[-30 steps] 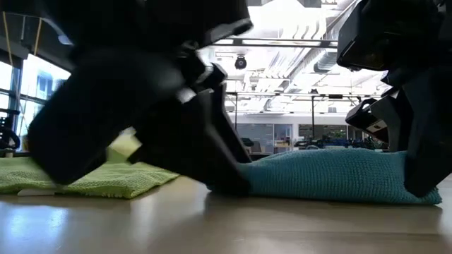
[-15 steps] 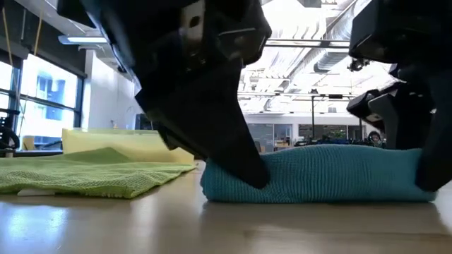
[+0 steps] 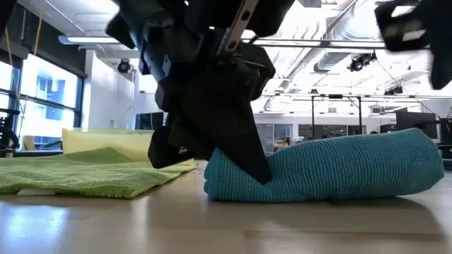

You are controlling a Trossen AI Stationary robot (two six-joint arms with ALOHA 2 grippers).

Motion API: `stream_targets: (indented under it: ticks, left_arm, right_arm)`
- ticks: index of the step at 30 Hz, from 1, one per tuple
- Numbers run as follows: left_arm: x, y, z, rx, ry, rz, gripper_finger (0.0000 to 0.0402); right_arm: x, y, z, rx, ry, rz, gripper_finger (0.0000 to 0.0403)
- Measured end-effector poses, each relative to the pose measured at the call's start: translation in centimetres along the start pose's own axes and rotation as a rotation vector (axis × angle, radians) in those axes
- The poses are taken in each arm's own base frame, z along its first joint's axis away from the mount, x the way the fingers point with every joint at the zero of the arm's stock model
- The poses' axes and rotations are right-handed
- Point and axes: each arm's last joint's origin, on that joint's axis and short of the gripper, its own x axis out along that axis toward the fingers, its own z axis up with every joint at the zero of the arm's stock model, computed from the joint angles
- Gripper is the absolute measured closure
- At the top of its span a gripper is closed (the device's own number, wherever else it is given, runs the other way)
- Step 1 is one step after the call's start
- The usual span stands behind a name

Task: Roll microfiber towels into tight, uniform cylinder then place into a basket
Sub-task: Roll the blue microfiber towel

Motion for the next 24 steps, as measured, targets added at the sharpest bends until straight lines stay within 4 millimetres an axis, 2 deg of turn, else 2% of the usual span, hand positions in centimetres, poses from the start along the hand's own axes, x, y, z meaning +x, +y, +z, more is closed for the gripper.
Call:
stream_targets:
  ticks: [4, 9, 17, 24]
  left_arm:
    - [-0.1, 0.7, 1.0, -0.026, 0.034, -0.030, 0.0395]
    - [-0.2, 1.3, 1.7, -0.046, 0.036, -0.037, 0.0395]
    - [-0.3, 1.9, 2.5, -0.070, 0.072, -0.069, 0.0396]
    - [-0.4, 2.0, 2.6, -0.087, 0.088, -0.081, 0.0396]
  right_arm:
    - [0.6, 1.8, -0.1, -0.173, -0.044, -0.081, 0.0297]
    - [1.6, 2.0, 0.0, -0.117, -0.060, -0.067, 0.0295]
    - [3.0, 1.7, -0.5, -0.152, -0.024, 0.001, 0.0215]
    - [4.7, 1.7, -1.6, -0.302, 0.043, -0.202, 0.0210]
